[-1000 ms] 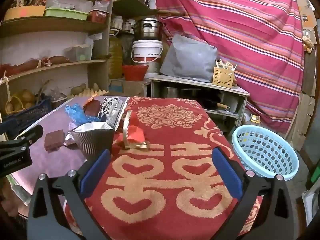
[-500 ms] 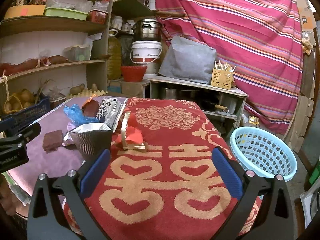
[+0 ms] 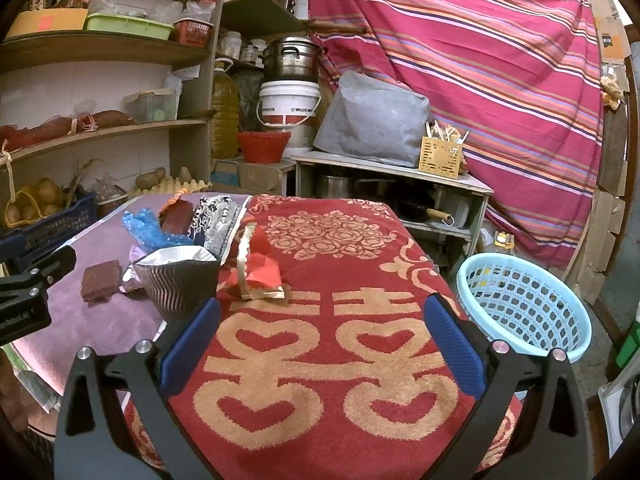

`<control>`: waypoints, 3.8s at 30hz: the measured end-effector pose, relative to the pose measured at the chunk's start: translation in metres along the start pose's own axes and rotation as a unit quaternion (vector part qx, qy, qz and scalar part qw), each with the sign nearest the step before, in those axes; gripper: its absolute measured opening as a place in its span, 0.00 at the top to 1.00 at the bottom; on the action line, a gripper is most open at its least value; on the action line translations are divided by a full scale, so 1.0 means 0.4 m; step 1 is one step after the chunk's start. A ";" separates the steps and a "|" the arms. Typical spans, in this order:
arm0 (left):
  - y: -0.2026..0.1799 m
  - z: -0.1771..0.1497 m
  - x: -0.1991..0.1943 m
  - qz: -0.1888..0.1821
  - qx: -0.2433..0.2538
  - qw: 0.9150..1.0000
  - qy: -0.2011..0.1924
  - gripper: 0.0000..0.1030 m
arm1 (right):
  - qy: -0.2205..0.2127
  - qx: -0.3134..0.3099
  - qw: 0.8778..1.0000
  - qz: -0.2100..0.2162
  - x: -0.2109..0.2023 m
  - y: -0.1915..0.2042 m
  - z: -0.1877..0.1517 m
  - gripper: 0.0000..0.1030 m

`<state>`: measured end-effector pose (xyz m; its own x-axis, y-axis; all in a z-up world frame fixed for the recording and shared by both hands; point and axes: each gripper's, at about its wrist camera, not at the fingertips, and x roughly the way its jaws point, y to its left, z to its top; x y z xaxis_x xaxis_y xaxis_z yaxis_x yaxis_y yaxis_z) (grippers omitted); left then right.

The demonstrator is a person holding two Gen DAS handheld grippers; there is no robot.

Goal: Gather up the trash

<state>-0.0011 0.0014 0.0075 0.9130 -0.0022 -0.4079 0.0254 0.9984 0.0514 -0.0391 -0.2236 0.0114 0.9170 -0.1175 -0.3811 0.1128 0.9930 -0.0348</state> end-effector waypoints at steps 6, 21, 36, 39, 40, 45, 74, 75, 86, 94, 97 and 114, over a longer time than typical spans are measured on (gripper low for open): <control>0.000 0.001 0.000 0.001 0.000 1.000 0.001 0.05 | 0.000 0.000 1.000 0.001 -0.002 0.002 0.000 0.04; 0.000 -0.001 0.000 0.000 -0.001 1.000 0.000 0.05 | 0.000 0.000 1.000 0.000 -0.001 -0.004 0.000 0.04; -0.001 -0.001 0.001 0.001 -0.001 1.000 0.001 0.05 | 0.000 0.000 1.000 0.000 -0.002 -0.008 0.001 0.04; -0.002 -0.001 -0.001 0.000 -0.001 1.000 0.000 0.05 | -0.001 0.000 1.000 0.000 -0.001 -0.008 0.001 0.04; -0.003 -0.001 -0.001 0.000 -0.001 1.000 0.000 0.05 | 0.000 0.000 1.000 0.000 0.001 -0.010 0.001 0.04; -0.002 -0.002 0.000 0.000 -0.001 1.000 0.001 0.05 | -0.001 0.000 1.000 -0.001 -0.002 -0.006 0.001 0.04; -0.016 -0.018 -0.015 0.000 0.000 1.000 -0.001 0.05 | -0.001 -0.001 1.000 -0.003 0.001 -0.026 0.003 0.04; -0.012 -0.014 -0.011 0.000 -0.002 1.000 0.000 0.05 | -0.002 0.000 1.000 -0.003 0.000 -0.025 0.003 0.04; -0.019 -0.017 -0.016 -0.007 -0.001 1.000 0.008 0.05 | -0.008 -0.010 1.000 -0.017 0.008 -0.036 0.008 0.04; 0.013 0.015 0.020 0.000 0.001 1.000 0.029 0.05 | -0.011 0.004 1.000 -0.009 0.013 -0.058 0.064 0.04; 0.031 0.046 0.040 0.010 0.001 1.000 0.028 0.05 | 0.000 0.008 1.000 -0.009 0.034 -0.061 0.083 0.04; 0.010 0.151 0.223 -0.017 0.040 0.998 0.055 0.05 | 0.050 0.002 0.999 -0.003 0.219 -0.050 0.182 0.04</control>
<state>0.1051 0.0019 0.0261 0.8607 -0.0254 -0.5085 0.0920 0.9901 0.1063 0.0668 -0.2544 0.0459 0.8732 -0.1207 -0.4721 0.1189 0.9923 -0.0339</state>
